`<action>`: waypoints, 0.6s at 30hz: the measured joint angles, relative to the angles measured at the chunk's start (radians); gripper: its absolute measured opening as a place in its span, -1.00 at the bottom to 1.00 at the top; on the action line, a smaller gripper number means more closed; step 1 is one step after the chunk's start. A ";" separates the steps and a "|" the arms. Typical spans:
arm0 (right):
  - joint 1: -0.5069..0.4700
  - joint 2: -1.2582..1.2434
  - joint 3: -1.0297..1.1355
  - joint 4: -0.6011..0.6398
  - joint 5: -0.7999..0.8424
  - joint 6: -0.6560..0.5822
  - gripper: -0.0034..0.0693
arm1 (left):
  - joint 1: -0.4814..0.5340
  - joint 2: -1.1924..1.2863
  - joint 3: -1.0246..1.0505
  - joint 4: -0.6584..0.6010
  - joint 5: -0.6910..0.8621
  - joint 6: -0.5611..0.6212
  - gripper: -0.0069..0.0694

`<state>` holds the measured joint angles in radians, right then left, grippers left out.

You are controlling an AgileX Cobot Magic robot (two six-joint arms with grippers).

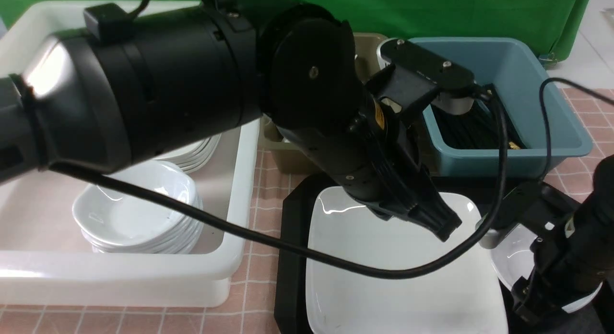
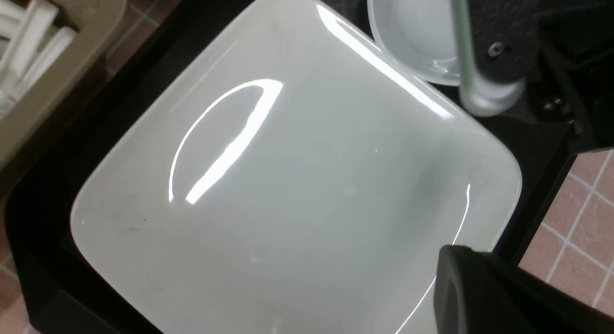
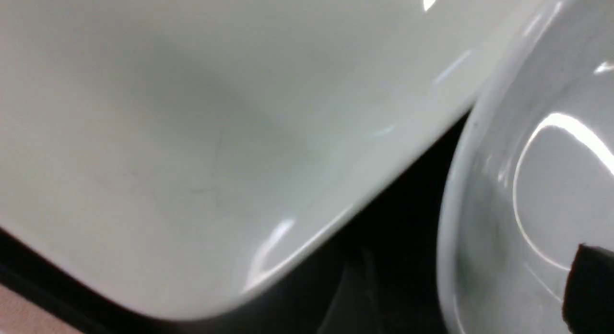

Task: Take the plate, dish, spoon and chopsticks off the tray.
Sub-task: Use the right arm to grab a small plate from the dinner plate

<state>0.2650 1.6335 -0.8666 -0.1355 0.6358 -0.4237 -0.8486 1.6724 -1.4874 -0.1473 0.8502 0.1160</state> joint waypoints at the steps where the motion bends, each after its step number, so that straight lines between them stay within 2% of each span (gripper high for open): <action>1: 0.000 0.012 0.000 0.000 -0.008 0.000 0.70 | 0.000 0.000 0.000 0.000 -0.002 0.004 -0.83; 3: 0.000 0.035 0.000 0.000 -0.022 0.002 0.68 | 0.001 0.000 0.000 0.000 -0.006 0.004 -0.83; 5: 0.000 0.054 0.001 -0.001 -0.032 0.005 0.58 | 0.001 0.000 0.000 0.000 -0.011 0.004 -0.83; 8: 0.000 0.064 0.002 -0.009 -0.043 0.009 0.23 | 0.001 0.000 0.000 0.000 -0.011 0.004 -0.83; 9: 0.000 0.065 0.001 -0.013 -0.045 0.011 0.06 | 0.001 0.000 0.000 0.000 -0.012 0.004 -0.83; 10: 0.000 0.065 0.001 -0.014 -0.045 0.011 0.03 | 0.001 0.000 0.000 0.000 -0.012 0.004 -0.83; 11: 0.005 0.059 -0.007 -0.018 -0.050 0.012 -0.18 | 0.001 0.000 0.000 0.000 -0.015 0.004 -0.83; 16: 0.007 0.056 -0.038 -0.019 0.002 0.021 -0.19 | 0.001 0.000 0.000 0.000 -0.025 0.003 -0.83; 18: 0.007 0.040 -0.080 -0.018 0.082 0.034 -0.29 | 0.001 0.000 0.000 0.000 -0.026 0.002 -0.83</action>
<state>0.2720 1.6736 -0.9461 -0.1535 0.7174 -0.3893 -0.8479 1.6724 -1.4874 -0.1473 0.8246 0.1177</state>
